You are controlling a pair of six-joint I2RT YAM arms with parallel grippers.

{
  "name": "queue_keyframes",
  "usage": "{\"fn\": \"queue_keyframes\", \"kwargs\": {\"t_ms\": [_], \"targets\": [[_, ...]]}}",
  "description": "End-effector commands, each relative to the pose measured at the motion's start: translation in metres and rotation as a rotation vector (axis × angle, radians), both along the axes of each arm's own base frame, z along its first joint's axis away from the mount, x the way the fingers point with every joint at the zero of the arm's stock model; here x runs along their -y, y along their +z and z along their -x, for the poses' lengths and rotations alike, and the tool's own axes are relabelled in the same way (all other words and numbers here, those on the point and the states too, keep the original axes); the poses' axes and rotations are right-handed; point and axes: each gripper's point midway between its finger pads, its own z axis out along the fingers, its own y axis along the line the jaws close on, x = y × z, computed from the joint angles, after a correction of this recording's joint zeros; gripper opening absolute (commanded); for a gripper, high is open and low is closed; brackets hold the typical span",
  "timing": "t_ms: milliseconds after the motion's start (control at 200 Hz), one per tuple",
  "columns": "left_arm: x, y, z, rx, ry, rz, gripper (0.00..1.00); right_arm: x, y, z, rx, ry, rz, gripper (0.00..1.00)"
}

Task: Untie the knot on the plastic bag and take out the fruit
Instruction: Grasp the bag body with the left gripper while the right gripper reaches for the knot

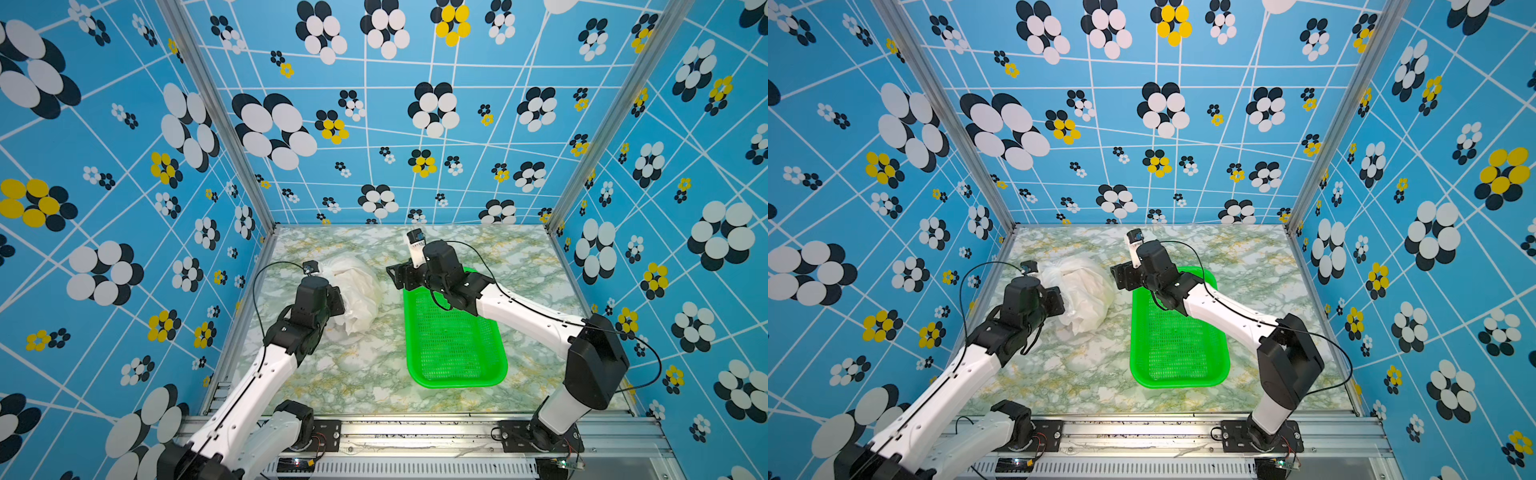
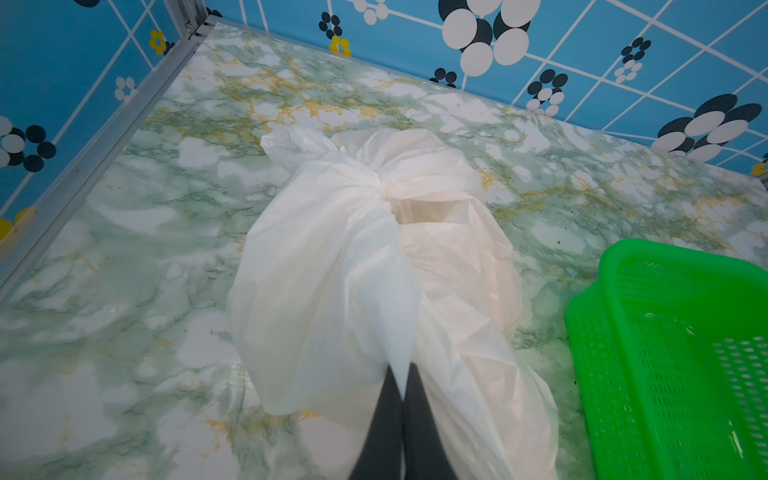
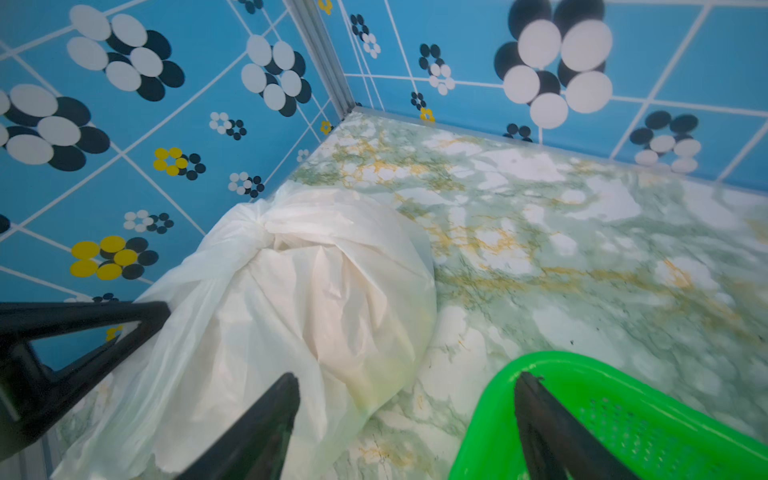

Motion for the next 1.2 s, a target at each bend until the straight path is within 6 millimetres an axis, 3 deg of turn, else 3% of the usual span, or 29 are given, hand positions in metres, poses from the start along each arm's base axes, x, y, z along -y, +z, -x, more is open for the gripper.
{"fn": "queue_keyframes", "kwargs": {"t_ms": [0,55,80,90,120,160,190,295,310,355,615,735,785,820,890,915,1069,1134,1149,1194], "targets": [[-0.015,-0.02,0.029,-0.058,0.068,0.008,0.0,-0.02,-0.009,-0.011,0.02,0.072,0.065,0.9],[-0.021,-0.023,0.039,-0.057,0.097,0.02,0.0,-0.034,-0.016,-0.018,0.017,0.109,0.088,0.93],[-0.024,-0.025,0.042,-0.057,0.114,0.026,0.09,-0.04,-0.022,-0.021,0.007,0.124,0.102,0.95],[-0.026,-0.026,0.044,-0.056,0.12,0.027,0.13,-0.046,-0.013,-0.026,0.02,0.133,0.093,0.95],[-0.031,-0.029,0.048,-0.055,0.153,0.032,0.38,-0.054,-0.017,-0.03,0.005,0.151,0.101,0.96],[-0.04,-0.033,0.053,-0.051,0.207,0.038,0.8,-0.065,-0.022,-0.034,-0.017,0.18,0.111,0.97],[-0.045,-0.034,0.056,-0.045,0.235,0.043,1.0,-0.073,-0.026,-0.037,-0.036,0.202,0.115,0.97],[-0.062,-0.029,0.065,-0.011,0.311,0.044,0.99,-0.097,-0.031,-0.039,-0.066,0.28,0.081,0.99],[-0.064,-0.029,0.066,-0.007,0.32,0.048,0.99,-0.101,-0.046,-0.04,-0.09,0.289,0.094,0.99],[-0.066,-0.028,0.067,0.007,0.333,0.06,0.99,-0.111,-0.054,-0.038,-0.113,0.33,0.089,0.99],[-0.064,-0.031,0.066,0.007,0.324,0.123,0.99,-0.156,-0.097,-0.026,-0.257,0.471,0.037,0.99],[-0.06,-0.035,0.065,-0.003,0.311,0.147,0.99,-0.168,-0.106,-0.023,-0.27,0.487,0.031,0.96],[-0.059,-0.036,0.064,-0.008,0.303,0.155,0.99,-0.171,-0.108,-0.023,-0.274,0.489,0.023,0.83],[-0.058,-0.037,0.064,-0.009,0.297,0.161,0.99,-0.172,-0.107,-0.025,-0.275,0.485,0.015,0.67],[-0.055,-0.036,0.062,-0.001,0.282,0.17,0.99,-0.172,-0.102,-0.028,-0.261,0.463,0.011,0.13],[-0.053,-0.035,0.061,0.005,0.27,0.172,0.99,-0.169,-0.101,-0.031,-0.254,0.441,0.016,0.0],[-0.047,-0.032,0.055,0.014,0.232,0.174,0.99,-0.14,-0.07,-0.041,-0.152,0.274,-0.009,0.0],[-0.043,-0.031,0.052,0.005,0.207,0.172,0.99,-0.112,-0.062,-0.042,-0.111,0.149,-0.04,0.0],[-0.042,-0.03,0.051,0.004,0.201,0.171,0.99,-0.103,-0.047,-0.04,-0.087,0.122,-0.064,0.0],[-0.038,-0.029,0.049,-0.005,0.185,0.17,0.99,-0.079,-0.036,-0.036,-0.07,0.02,-0.112,0.0]]}}
